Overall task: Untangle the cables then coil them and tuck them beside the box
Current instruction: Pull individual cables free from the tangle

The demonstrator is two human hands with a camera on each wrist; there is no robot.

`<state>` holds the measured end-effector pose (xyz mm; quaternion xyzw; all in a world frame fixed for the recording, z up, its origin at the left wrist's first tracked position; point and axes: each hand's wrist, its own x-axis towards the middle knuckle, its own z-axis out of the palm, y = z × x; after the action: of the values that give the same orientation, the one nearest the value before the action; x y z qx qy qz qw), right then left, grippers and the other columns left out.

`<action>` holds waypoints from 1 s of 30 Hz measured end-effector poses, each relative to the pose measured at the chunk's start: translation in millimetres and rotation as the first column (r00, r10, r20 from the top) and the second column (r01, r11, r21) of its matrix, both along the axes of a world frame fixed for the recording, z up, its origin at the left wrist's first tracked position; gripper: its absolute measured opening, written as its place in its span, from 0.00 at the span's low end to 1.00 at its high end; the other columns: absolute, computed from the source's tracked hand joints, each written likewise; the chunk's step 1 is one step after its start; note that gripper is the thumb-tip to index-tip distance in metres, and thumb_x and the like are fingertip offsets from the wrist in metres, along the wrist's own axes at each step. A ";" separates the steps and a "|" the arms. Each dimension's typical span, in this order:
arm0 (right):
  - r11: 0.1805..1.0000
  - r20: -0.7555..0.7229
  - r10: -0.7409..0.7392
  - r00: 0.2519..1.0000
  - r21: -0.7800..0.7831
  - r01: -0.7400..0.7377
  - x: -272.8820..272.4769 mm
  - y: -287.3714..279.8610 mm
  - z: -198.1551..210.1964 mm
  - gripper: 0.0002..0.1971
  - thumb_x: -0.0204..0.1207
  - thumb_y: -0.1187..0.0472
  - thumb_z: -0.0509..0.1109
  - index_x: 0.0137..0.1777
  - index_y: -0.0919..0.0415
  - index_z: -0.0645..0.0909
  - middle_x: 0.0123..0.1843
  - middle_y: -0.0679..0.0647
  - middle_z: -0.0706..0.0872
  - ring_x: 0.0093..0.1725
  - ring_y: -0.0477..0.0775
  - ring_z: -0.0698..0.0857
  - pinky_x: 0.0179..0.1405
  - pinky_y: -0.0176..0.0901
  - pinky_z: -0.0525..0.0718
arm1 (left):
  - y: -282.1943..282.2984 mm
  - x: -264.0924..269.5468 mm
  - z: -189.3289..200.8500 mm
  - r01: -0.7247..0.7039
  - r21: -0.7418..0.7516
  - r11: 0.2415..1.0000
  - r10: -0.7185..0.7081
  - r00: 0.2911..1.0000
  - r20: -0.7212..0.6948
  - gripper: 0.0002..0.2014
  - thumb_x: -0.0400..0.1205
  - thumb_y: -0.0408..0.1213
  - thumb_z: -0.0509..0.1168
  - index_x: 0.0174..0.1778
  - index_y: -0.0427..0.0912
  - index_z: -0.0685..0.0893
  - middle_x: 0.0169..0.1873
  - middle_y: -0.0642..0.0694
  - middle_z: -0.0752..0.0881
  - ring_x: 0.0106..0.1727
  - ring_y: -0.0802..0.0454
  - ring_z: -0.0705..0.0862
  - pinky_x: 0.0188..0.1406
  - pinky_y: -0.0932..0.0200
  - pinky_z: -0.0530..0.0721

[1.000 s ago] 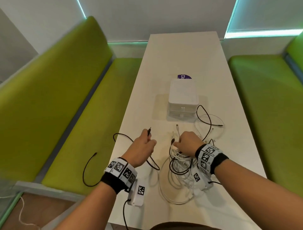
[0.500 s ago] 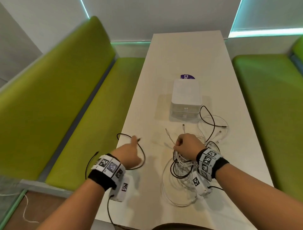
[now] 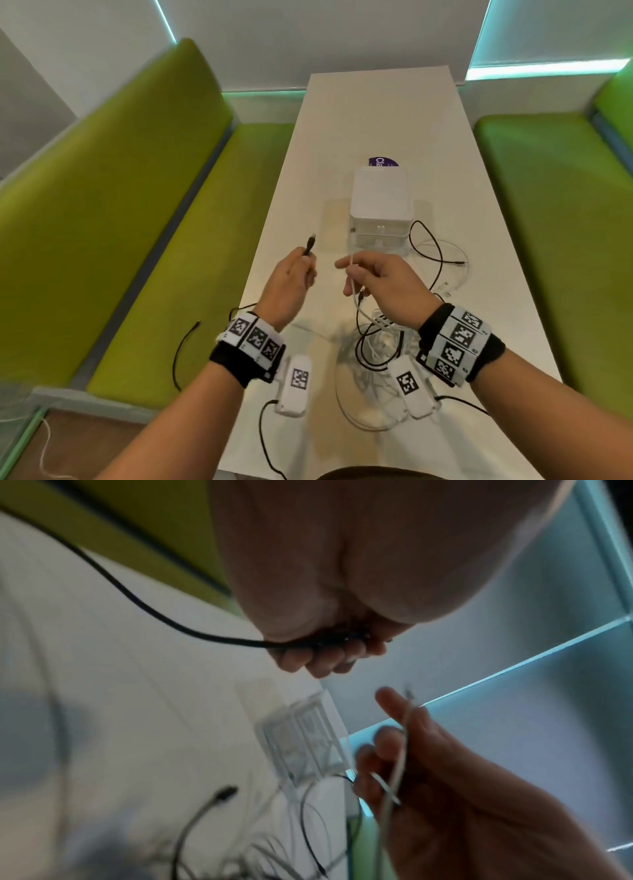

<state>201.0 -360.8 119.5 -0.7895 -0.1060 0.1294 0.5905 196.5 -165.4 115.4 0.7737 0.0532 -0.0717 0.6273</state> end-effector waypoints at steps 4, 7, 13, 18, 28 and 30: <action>0.991 -0.062 -0.084 0.995 0.096 0.089 -8.6 -1.4 -1.4 0.05 0.83 0.63 0.72 0.52 0.66 0.83 0.35 0.60 0.93 0.34 0.57 0.88 0.38 0.38 0.84 | -32.3 -1.6 -0.5 -0.050 -0.142 0.989 0.040 0.997 -0.069 0.14 0.90 0.31 0.56 0.47 0.34 0.88 0.42 0.37 0.91 0.43 0.48 0.87 0.50 0.51 0.86; 0.991 -0.063 -0.113 0.992 0.070 0.117 -11.9 -5.5 -5.7 0.06 0.83 0.64 0.73 0.48 0.67 0.84 0.35 0.60 0.93 0.31 0.51 0.86 0.31 0.30 0.79 | -39.8 -2.2 -2.3 -0.089 -0.343 0.935 0.031 0.985 -0.173 0.14 0.90 0.28 0.57 0.56 0.27 0.88 0.52 0.28 0.90 0.51 0.40 0.90 0.59 0.50 0.88; 0.988 -0.053 -0.126 0.991 0.079 0.130 -15.1 -8.3 -14.6 0.04 0.82 0.67 0.72 0.45 0.66 0.84 0.32 0.57 0.90 0.29 0.49 0.83 0.35 0.39 0.83 | -48.7 -8.1 -0.6 -0.030 -0.453 0.891 -0.070 0.977 -0.203 0.15 0.89 0.29 0.57 0.60 0.25 0.87 0.46 0.26 0.84 0.39 0.40 0.78 0.40 0.53 0.78; 0.990 -0.020 -0.128 0.992 0.056 0.129 -18.2 -10.2 -13.0 0.03 0.83 0.66 0.72 0.49 0.62 0.88 0.31 0.52 0.90 0.29 0.43 0.84 0.34 0.37 0.84 | -50.7 -10.2 -1.0 -0.010 -0.440 0.898 -0.082 0.979 -0.189 0.14 0.87 0.30 0.63 0.63 0.27 0.87 0.45 0.31 0.86 0.38 0.43 0.78 0.40 0.58 0.82; 0.990 -0.172 -0.018 0.985 -0.140 -0.007 -28.9 -10.3 -21.8 0.04 0.77 0.65 0.74 0.50 0.58 0.88 0.36 0.55 0.94 0.36 0.55 0.93 0.43 0.45 0.91 | -44.7 -0.5 5.9 -0.172 -0.573 0.801 0.073 0.979 -0.192 0.12 0.90 0.27 0.57 0.50 0.27 0.85 0.49 0.30 0.91 0.55 0.34 0.91 0.59 0.44 0.88; 0.982 -0.216 0.094 0.972 -0.139 -0.127 -34.6 -10.7 -29.0 0.04 0.81 0.61 0.73 0.49 0.60 0.90 0.35 0.56 0.93 0.32 0.53 0.89 0.39 0.45 0.90 | -38.0 4.8 12.8 -0.179 -0.609 0.772 0.078 0.979 -0.190 0.12 0.90 0.29 0.56 0.48 0.31 0.82 0.36 0.36 0.87 0.38 0.40 0.90 0.50 0.45 0.90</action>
<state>166.3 -371.5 90.5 -0.8071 -0.0772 0.2520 0.5282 201.2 -203.4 128.2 0.5095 0.1275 -0.1015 0.8449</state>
